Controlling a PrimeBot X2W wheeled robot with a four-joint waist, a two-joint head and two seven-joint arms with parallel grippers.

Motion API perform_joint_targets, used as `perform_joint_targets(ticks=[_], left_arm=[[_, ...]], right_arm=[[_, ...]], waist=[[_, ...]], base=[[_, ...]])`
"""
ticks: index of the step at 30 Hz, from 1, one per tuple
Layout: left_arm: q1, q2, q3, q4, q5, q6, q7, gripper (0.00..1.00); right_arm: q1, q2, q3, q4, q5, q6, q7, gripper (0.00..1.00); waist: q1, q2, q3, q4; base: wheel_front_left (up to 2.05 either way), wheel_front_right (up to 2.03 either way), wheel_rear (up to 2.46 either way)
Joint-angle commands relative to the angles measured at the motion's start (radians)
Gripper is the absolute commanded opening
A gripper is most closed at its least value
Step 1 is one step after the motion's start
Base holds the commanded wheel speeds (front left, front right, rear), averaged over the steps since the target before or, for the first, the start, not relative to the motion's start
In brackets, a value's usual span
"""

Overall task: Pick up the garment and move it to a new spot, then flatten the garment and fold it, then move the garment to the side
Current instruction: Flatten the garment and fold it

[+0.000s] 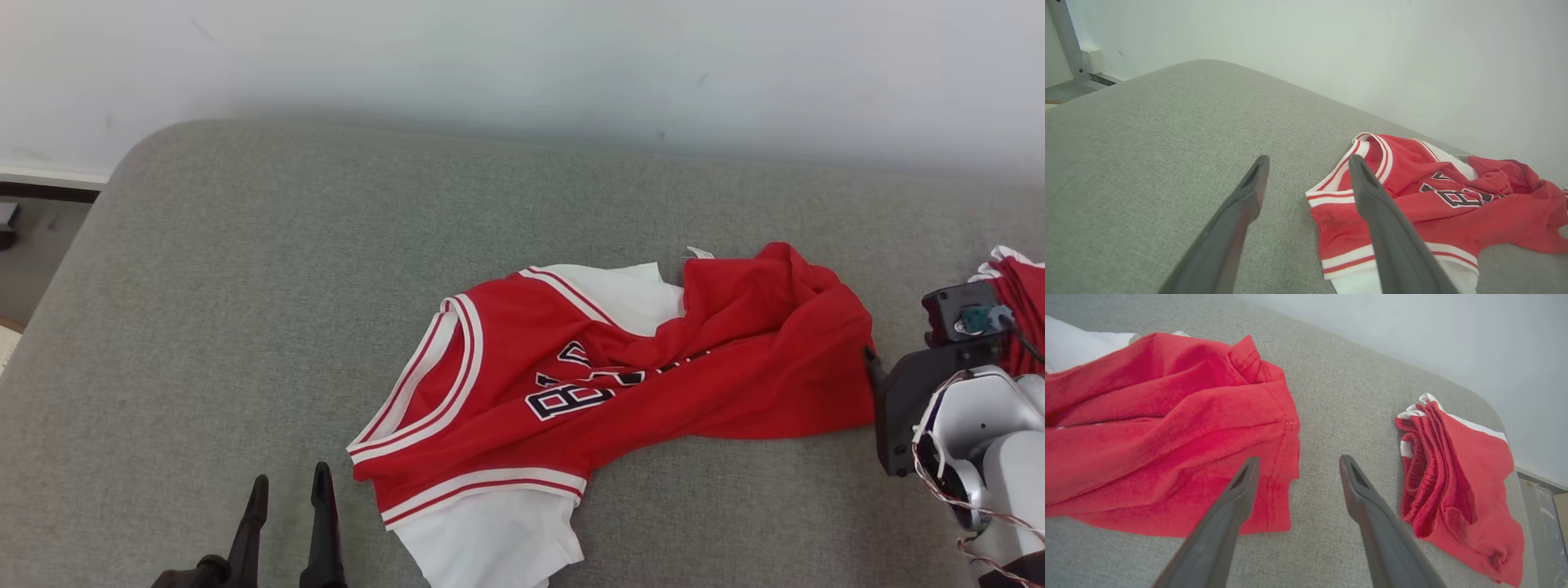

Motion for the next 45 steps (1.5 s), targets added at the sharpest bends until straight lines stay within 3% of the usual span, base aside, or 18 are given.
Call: perform_joint_targets(ticks=[1, 8, 16, 17, 18, 19, 20, 22, 30, 40, 45], left_arm=[[-0.015, 0.001, 0.001, -0.001, -0.004, -0.001, -0.004, 1.00], [-0.044, -0.004, -0.014, 0.004, 0.002, -0.017, -0.007, 1.00], [-0.059, -0.008, -0.008, 0.022, 0.003, -0.028, -0.010, 1.00], [-0.059, -0.008, -0.006, 0.024, 0.002, -0.030, -0.010, 1.00], [-0.059, -0.007, -0.002, 0.025, 0.002, -0.033, -0.011, 1.00], [-0.059, -0.007, 0.001, 0.028, 0.001, -0.033, -0.011, 1.00], [-0.058, -0.006, 0.005, 0.031, 0.000, -0.035, -0.011, 1.00], [-0.057, -0.006, 0.011, 0.037, 0.000, -0.036, -0.012, 1.00], [-0.049, -0.009, 0.017, 0.040, 0.014, -0.041, -0.012, 1.00], [-0.004, -0.005, 0.025, 0.072, -0.020, -0.030, 0.018, 1.00], [0.013, 0.007, 0.030, 0.077, -0.036, -0.027, 0.059, 1.00]], right_arm=[[0.008, 0.015, -0.006, -0.006, -0.007, -0.003, 0.001, 1.00], [-0.065, 0.044, -0.042, 0.040, -0.020, -0.003, -0.005, 1.00], [-0.134, 0.032, -0.079, 0.145, -0.015, -0.003, -0.023, 1.00], [-0.135, 0.031, -0.081, 0.148, -0.012, -0.003, -0.024, 0.86], [-0.133, 0.032, -0.083, 0.152, -0.009, -0.003, -0.025, 0.50], [-0.125, 0.033, -0.085, 0.156, -0.006, -0.003, -0.023, 0.33], [-0.116, 0.033, -0.086, 0.160, -0.005, -0.003, -0.018, 0.17], [-0.102, 0.039, -0.078, 0.158, 0.001, -0.003, -0.016, 0.00], [-0.062, 0.047, -0.074, 0.110, 0.007, -0.003, -0.057, 0.00], [0.240, 0.122, -0.123, -0.188, 0.057, -0.003, 0.000, 0.00], [0.335, 0.158, -0.152, -0.267, 0.040, -0.003, 0.016, 0.00]], waist=[[0.0000, 0.0000, 0.012, -0.009], [0.0000, 0.0000, 0.048, 0.014], [0.0000, 0.0000, 0.084, 0.067], [0.0000, 0.0000, 0.085, 0.070], [0.0000, 0.0000, 0.085, 0.072], [0.0000, 0.0000, 0.084, 0.073], [0.0000, 0.0000, 0.082, 0.072], [0.0000, 0.0000, 0.076, 0.067], [0.0000, 0.0000, 0.050, 0.033], [0.0000, 0.0000, 0.023, -0.040], [0.0000, 0.0000, 0.018, -0.054]], base=[[0.00, 0.00, 0.00], [0.00, 0.00, 0.00], [0.00, 0.00, 0.00], [0.00, 0.00, 0.00], [0.00, 0.00, 0.00], [0.00, 0.00, 0.00], [0.00, 0.00, 0.00], [0.00, 0.00, 0.00], [0.00, 0.00, 0.00], [0.00, 0.00, 0.00], [0.00, 0.00, 0.00]])
